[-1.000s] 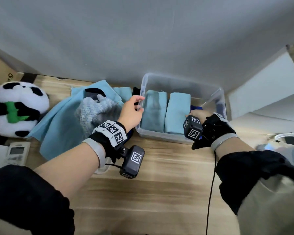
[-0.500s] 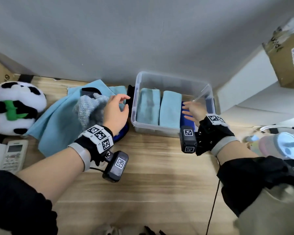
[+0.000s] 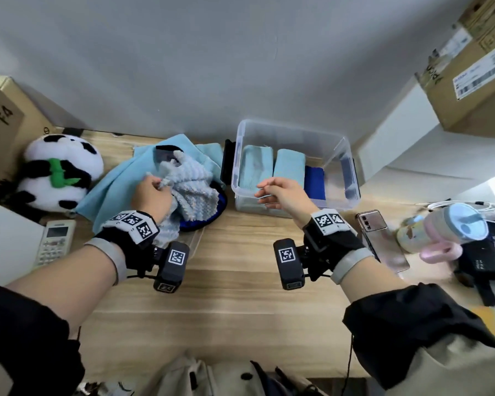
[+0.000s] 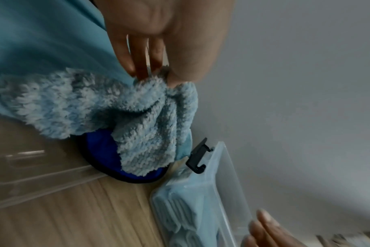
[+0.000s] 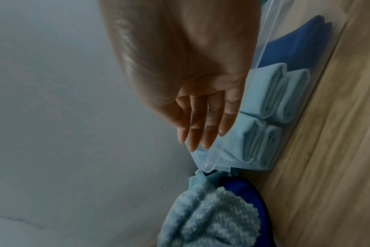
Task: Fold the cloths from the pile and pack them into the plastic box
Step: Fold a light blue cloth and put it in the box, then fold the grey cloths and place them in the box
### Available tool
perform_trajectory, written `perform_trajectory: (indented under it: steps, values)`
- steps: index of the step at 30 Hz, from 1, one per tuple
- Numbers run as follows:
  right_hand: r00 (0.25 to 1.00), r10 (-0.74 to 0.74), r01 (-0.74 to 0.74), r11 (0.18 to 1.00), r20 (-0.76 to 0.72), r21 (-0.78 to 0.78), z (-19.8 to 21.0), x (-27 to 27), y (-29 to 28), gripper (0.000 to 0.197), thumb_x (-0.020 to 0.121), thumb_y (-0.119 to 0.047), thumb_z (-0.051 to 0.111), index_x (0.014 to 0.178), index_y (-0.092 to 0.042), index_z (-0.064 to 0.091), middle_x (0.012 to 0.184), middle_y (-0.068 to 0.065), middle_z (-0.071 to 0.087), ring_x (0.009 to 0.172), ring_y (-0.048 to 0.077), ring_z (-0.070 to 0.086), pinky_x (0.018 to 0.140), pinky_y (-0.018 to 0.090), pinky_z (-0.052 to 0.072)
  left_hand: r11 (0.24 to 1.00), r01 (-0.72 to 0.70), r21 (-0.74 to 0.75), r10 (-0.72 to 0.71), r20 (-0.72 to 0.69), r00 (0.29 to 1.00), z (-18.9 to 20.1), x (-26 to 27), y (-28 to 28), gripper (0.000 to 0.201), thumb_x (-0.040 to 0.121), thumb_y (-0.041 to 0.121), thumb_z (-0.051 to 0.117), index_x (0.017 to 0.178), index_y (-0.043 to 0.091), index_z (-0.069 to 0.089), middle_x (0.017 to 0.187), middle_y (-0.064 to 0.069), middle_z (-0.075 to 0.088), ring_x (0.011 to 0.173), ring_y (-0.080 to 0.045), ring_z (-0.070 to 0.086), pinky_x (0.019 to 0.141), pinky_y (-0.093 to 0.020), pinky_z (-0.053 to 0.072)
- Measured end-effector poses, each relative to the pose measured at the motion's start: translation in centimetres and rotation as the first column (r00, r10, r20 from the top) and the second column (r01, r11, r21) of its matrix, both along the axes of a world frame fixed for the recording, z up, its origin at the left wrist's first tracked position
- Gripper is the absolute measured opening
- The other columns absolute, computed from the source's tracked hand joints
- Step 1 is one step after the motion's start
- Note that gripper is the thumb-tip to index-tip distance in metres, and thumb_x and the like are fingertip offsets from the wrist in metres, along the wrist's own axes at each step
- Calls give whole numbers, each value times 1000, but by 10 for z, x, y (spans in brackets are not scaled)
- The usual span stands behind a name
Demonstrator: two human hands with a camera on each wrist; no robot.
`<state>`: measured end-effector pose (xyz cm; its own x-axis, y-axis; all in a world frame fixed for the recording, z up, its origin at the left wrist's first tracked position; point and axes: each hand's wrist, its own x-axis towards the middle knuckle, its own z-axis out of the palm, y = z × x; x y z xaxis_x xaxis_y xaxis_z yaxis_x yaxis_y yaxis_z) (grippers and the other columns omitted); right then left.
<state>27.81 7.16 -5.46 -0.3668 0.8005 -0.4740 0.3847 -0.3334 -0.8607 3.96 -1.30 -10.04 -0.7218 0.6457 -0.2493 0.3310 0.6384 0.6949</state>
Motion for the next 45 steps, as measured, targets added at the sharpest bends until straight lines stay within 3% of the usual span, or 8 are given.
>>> perform_trajectory:
  steps: [8, 12, 17, 22, 27, 40, 42, 45]
  values:
    - [984, 105, -110, 994, 143, 23, -1, -15, -33, 11, 95, -28, 51, 91, -19, 56, 97, 2, 60, 72, 11, 57, 58, 17, 47, 907, 36, 420, -194, 341, 920, 59, 42, -2, 9, 92, 9, 51, 99, 15, 51, 93, -2, 58, 81, -12, 53, 70, -20, 43]
    - [990, 105, -89, 983, 96, -163, -7, -11, -44, 57, 88, -64, 40, 114, -16, 57, 104, -2, 60, 101, 21, 59, 94, 37, 47, 872, 119, 475, -364, 465, 807, 84, 66, -13, 14, 92, 12, 50, 82, 20, 53, 87, -1, 60, 77, -11, 54, 66, -22, 41]
    - [966, -167, 112, 958, -196, -264, -11, 13, -50, 47, 89, -39, 59, 121, -5, 59, 119, 14, 65, 113, 30, 60, 101, 45, 45, 887, 363, 284, -458, 462, 759, 80, 79, -25, 18, 85, 10, 51, 68, 14, 48, 69, -3, 49, 64, -15, 46, 56, -25, 32]
    - [969, 71, -119, 974, 235, 195, -7, 49, -52, 28, 90, -30, 60, 103, -6, 66, 98, 12, 69, 86, 19, 60, 77, 29, 44, 774, 632, 23, -552, 512, 658, 70, 95, -39, 7, 82, 2, 46, 79, 8, 48, 79, -14, 42, 68, -21, 45, 56, -24, 41]
    - [818, -97, -179, 894, 566, 412, -3, 77, -59, 37, 76, -48, 71, 75, -16, 53, 63, -4, 46, 64, 16, 44, 55, 25, 32, 630, 777, -9, -646, 550, 530, 66, 114, -45, 21, 84, -2, 51, 104, -2, 57, 81, -11, 60, 62, -15, 61, 63, -26, 57]
    - [580, -224, -303, 833, 783, 463, 19, 122, -72, 56, 78, -58, 63, 52, -17, 35, 62, 3, 49, 62, 23, 50, 52, 25, 32, 706, 708, 24, -621, 502, 602, 67, 142, -36, 15, 82, -2, 50, 78, 8, 40, 81, -10, 38, 66, -19, 50, 60, -31, 60]
    - [610, -180, -289, 856, 772, 428, 21, 126, -71, 57, 79, -52, 64, 47, -17, 32, 50, 0, 39, 49, 18, 41, 45, 24, 24, 733, 680, 23, -607, 473, 639, 66, 144, -35, 27, 82, -2, 52, 71, 12, 31, 76, -6, 31, 62, -16, 44, 59, -32, 60]
    - [857, -103, -89, 935, 505, 342, 24, 127, -67, 50, 82, -31, 67, 46, -18, 35, 46, -2, 36, 44, 12, 35, 45, 23, 29, 685, 729, 10, -630, 511, 585, 68, 145, -36, 24, 84, 3, 57, 73, 10, 37, 77, -7, 43, 64, -19, 55, 63, -33, 60]
